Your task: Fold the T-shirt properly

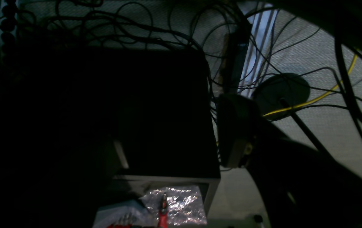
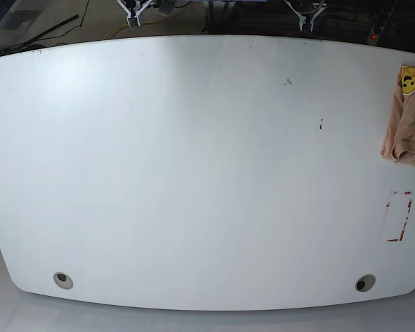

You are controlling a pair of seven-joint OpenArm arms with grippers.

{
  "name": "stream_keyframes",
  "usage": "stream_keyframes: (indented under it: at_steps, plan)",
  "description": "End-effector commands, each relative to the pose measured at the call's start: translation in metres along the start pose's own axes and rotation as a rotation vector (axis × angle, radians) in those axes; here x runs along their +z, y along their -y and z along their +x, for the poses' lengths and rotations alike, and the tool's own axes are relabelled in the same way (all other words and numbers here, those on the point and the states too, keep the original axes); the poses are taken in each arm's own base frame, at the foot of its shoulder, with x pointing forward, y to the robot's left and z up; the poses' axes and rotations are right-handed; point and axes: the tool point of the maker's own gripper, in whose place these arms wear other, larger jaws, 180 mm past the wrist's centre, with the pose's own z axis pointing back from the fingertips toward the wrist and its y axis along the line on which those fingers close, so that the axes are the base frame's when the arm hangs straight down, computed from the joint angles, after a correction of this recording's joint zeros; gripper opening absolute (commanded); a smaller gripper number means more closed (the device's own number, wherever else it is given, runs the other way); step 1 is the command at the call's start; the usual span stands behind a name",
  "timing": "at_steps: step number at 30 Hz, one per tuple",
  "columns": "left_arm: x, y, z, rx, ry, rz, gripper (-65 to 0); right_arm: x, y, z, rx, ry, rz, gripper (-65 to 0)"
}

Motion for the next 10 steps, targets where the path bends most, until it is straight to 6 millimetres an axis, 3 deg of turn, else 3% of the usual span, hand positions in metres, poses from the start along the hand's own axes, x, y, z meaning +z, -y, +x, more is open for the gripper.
stream_keyframes:
  at_steps: [1, 10]
  plan:
    - [-0.0002, 0.0119, -0.0085, 0.001, -0.012, -0.018, -31.1, 0.0016, 0.002, -0.0029, 0.015, -0.005, 0.003, -46.6]
    - [-0.0006, 0.0063, -0.0038, 0.0, -0.003, 0.03, -31.1, 0.0014, 0.0045, 0.0008, 0.018, 0.0, -0.002, -46.5]
